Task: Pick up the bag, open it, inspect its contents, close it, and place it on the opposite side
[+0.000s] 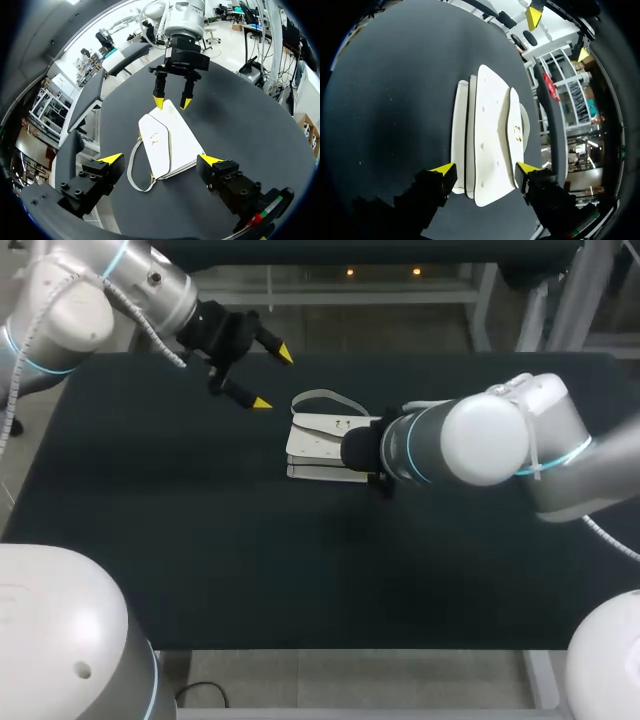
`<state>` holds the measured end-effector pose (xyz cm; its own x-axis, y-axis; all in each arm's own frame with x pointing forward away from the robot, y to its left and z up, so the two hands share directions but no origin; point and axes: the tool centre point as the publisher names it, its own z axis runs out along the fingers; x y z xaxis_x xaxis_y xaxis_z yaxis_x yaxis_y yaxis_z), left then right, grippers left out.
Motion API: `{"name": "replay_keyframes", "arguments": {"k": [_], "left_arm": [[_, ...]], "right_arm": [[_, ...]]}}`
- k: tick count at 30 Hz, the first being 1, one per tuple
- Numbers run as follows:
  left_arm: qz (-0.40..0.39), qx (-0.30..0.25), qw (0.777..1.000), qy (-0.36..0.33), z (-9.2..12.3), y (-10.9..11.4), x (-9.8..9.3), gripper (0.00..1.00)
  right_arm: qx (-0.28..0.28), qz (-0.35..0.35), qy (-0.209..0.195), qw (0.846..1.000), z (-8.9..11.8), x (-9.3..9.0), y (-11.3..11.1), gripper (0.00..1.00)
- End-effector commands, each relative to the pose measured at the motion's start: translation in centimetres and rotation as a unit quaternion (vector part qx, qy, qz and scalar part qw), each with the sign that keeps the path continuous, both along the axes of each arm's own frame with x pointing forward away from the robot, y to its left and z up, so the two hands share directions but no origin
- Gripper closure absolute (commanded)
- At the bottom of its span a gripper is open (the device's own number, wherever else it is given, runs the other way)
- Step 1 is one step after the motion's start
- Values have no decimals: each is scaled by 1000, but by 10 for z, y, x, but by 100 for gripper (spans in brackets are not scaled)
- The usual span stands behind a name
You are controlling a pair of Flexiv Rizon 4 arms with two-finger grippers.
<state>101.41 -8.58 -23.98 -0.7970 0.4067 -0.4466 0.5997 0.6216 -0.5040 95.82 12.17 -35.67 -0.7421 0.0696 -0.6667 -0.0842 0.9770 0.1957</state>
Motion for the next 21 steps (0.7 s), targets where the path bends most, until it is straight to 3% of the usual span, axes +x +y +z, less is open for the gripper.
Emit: {"name": "replay_keyframes", "arguments": {"k": [1, 16, 21], "left_arm": [[-6, 0, 1000, 4, -1, -2, 5, 0], [-16, 16, 1000, 10, -8, -5, 4, 0], [-17, 15, 1000, 7, -7, -5, 3, 0]], "right_arm": [[7, -11, -64, 998, -8, 0, -2, 50], [-1, -12, -62, 998, -12, 4, -1, 72], [-7, -15, -62, 998, -12, 3, -2, 96]]}}
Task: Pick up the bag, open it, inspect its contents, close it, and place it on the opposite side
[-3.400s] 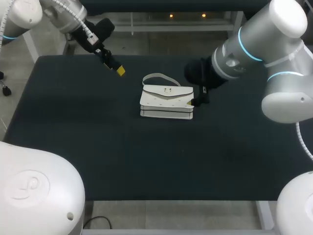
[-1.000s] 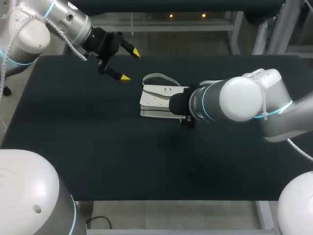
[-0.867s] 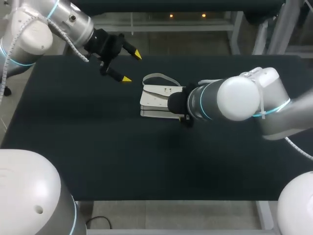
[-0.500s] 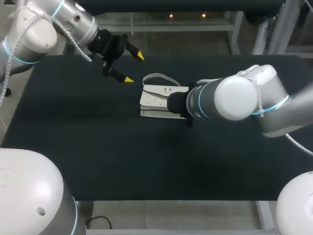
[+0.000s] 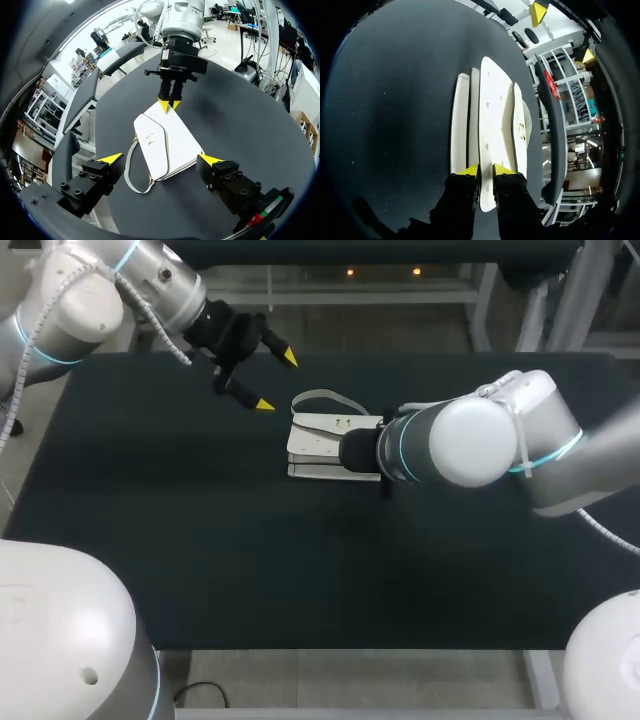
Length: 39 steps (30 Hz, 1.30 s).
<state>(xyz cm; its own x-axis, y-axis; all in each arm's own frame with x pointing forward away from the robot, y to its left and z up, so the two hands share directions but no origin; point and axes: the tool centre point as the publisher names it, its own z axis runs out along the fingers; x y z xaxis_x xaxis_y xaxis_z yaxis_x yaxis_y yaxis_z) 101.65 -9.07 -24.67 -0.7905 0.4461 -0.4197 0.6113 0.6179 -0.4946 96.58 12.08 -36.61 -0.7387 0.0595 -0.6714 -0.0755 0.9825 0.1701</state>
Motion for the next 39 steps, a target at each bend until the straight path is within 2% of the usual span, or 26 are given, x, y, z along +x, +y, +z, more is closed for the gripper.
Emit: {"name": "replay_keyframes", "arguments": {"k": [1, 8, 15, 21, 25, 29, 39], "left_arm": [[-1, -1, 1000, -2, 0, 0, 0, 0], [0, -6, 1000, -13, -3, -7, -7, 0], [4, -7, 999, -44, -17, -30, -15, 0], [-4, -12, 999, -50, -29, -41, -19, 0], [-1, -11, 999, -49, -43, -44, -15, 0], [-2, -15, 999, -44, -51, -47, -12, 7], [8, -24, 997, -68, -67, -55, -3, 16]], "right_arm": [[5, -10, -60, 998, -4, -4, -2, 100], [5, -11, -59, 998, -8, -7, 1, 100], [-1, -19, -66, 998, -9, -10, 4, 100], [-1, -19, -66, 998, -9, -10, 4, 100], [-1, -19, -66, 998, -9, -10, 4, 100], [-1, -19, -66, 998, -9, -10, 4, 100], [-1, -19, -66, 998, -9, -10, 4, 100]]}}
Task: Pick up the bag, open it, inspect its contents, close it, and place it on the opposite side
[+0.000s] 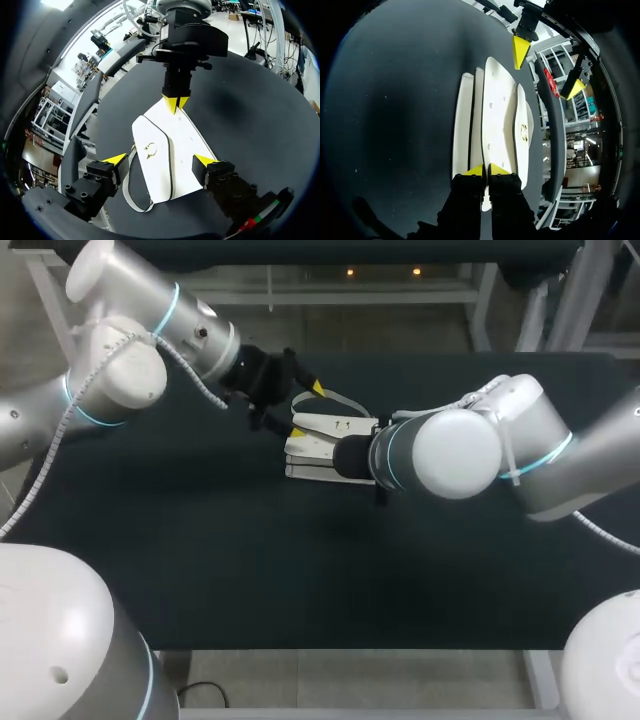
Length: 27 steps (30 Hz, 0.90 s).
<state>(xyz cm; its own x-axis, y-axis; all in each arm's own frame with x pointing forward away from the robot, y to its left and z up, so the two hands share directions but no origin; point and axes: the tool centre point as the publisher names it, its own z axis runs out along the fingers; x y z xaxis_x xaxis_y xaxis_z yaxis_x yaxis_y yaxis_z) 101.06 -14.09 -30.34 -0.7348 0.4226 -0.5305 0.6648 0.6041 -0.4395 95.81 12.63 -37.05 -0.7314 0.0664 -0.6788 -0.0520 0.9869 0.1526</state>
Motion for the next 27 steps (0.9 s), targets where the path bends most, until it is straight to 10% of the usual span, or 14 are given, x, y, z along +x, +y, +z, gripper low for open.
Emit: {"name": "replay_keyframes", "arguments": {"k": [1, 12, 19, 22, 27], "left_arm": [[7, -4, 1000, -8, -12, -5, 4, 19], [17, -15, 999, -24, -23, -17, 10, 31], [24, -14, 999, -36, -25, -20, 14, 61], [25, -16, 999, -32, -27, -21, 17, 100], [29, -22, 999, -32, -23, -21, 21, 100]], "right_arm": [[7, -6, -62, 998, -4, -2, -1, 100], [7, -6, -62, 998, -4, -2, -1, 100], [7, -6, -62, 998, -4, -2, -1, 100], [7, -6, -62, 998, -4, -2, -1, 100], [7, -6, -62, 998, -4, -2, -1, 100]]}}
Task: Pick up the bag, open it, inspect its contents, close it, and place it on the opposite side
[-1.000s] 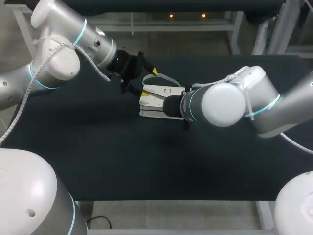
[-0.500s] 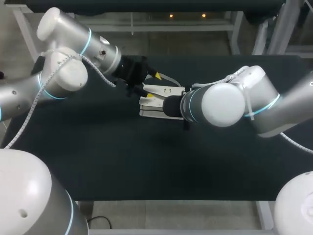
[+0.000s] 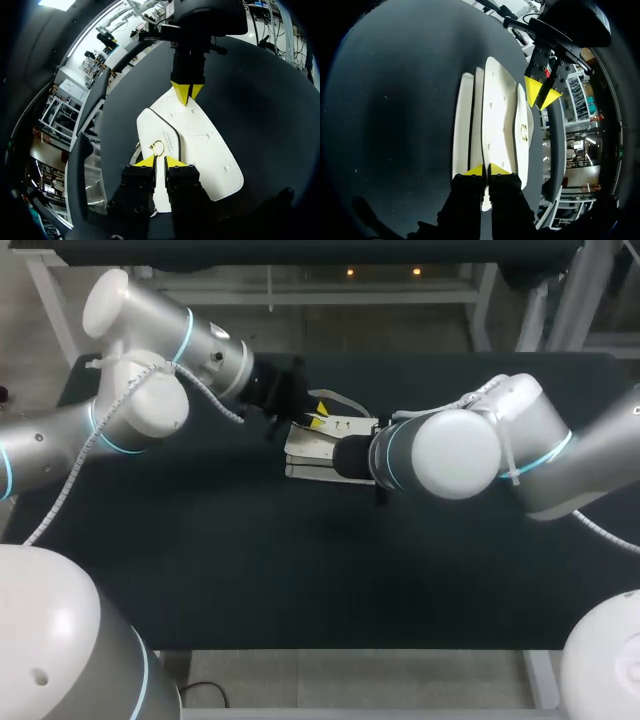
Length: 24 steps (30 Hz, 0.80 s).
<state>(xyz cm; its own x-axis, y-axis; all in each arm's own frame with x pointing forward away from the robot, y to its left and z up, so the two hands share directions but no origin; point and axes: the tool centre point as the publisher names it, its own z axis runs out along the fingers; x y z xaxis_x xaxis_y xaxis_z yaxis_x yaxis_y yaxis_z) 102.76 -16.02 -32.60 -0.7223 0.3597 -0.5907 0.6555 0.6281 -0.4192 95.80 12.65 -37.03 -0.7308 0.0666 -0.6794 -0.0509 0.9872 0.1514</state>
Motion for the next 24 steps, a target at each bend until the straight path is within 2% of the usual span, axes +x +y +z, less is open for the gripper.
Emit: {"name": "replay_keyframes", "arguments": {"k": [1, 8, 15, 21, 24], "left_arm": [[0, -8, 1000, -1, 1, -1, 5, 100], [2, -15, 1000, -1, 9, 2, 6, 100], [20, -7, 1000, 5, 21, 2, 16, 100], [25, -5, 1000, -4, 32, 4, 11, 100], [31, -5, 1000, 6, 35, 5, 16, 100]], "right_arm": [[8, -5, -61, 998, -5, -2, -2, 100], [8, -5, -61, 998, -5, -2, -2, 100], [8, -5, -61, 998, -5, -2, -2, 100], [8, -5, -61, 998, -5, -2, -2, 100], [8, -5, -61, 998, -5, -2, -2, 100]]}}
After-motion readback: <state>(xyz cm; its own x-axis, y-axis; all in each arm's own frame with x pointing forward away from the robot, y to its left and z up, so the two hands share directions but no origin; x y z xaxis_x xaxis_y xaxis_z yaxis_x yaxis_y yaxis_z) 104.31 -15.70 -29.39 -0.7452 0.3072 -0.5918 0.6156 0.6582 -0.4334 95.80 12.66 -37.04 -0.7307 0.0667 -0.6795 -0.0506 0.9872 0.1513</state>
